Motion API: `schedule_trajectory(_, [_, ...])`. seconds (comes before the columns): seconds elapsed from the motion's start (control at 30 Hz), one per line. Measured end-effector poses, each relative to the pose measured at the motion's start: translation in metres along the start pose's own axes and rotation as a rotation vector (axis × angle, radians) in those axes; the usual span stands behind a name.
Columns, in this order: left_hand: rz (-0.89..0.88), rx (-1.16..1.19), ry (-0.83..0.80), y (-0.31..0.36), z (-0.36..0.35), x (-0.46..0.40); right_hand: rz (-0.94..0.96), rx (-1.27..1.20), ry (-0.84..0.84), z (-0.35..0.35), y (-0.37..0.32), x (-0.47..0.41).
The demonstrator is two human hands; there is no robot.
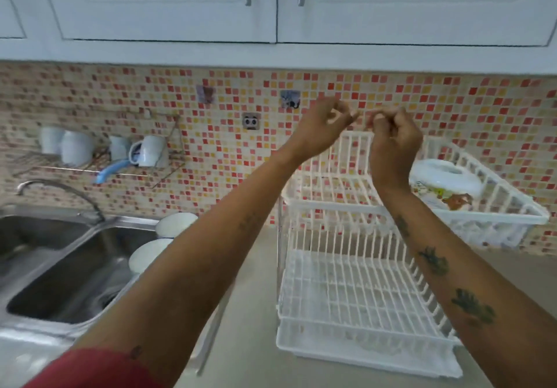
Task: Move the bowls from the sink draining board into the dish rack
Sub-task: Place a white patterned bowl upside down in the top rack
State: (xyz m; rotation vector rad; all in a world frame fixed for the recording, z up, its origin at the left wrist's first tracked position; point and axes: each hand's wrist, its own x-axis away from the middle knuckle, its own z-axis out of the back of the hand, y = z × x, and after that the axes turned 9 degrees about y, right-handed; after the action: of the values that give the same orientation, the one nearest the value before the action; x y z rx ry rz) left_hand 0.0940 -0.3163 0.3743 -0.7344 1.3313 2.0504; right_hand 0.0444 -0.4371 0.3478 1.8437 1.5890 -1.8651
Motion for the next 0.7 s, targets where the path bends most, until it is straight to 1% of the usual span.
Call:
schedule_trajectory(0.1, [0.095, 0.038, 0.24, -0.029, 0.072, 0.003, -0.009, -0.192, -0.121, -0.061, -0.033, 0.046])
schedule_trajectory(0.17, [0.178, 0.069, 0.366, -0.055, 0.116, 0.021, -0.037, -0.286, -0.217, -0.097, -0.052, 0.078])
schedule_trajectory(0.2, [0.222, 0.063, 0.403, -0.068, 0.136, 0.034, -0.069, -0.327, -0.266, -0.113, -0.059, 0.094])
schedule_trajectory(0.27, [0.347, 0.014, 0.424, -0.102, 0.171, 0.063, -0.151, -0.388, -0.369, -0.143, -0.065, 0.125])
schedule_trajectory(0.37, [0.633, -0.009, 0.475, -0.161, 0.219, 0.108, -0.307, -0.395, -0.522, -0.183, -0.054, 0.167])
schedule_trajectory(0.43, [0.795, -0.012, 0.52, -0.198, 0.243, 0.138, -0.477, -0.365, -0.582, -0.208, -0.035, 0.195])
schedule_trajectory(0.53, [0.988, -0.017, 0.521, -0.241, 0.255, 0.178, -0.73, -0.273, -0.614, -0.233, 0.004, 0.233])
schedule_trajectory(0.6, [1.128, -0.027, 0.439, -0.268, 0.251, 0.201, -0.836, -0.192, -0.637, -0.246, 0.035, 0.256])
schedule_trajectory(0.67, [1.237, 0.027, 0.345, -0.297, 0.24, 0.219, -0.913, -0.094, -0.658, -0.255, 0.067, 0.277])
schedule_trajectory(0.7, [1.295, 0.06, 0.327, -0.31, 0.232, 0.227, -0.962, -0.039, -0.662, -0.258, 0.085, 0.286])
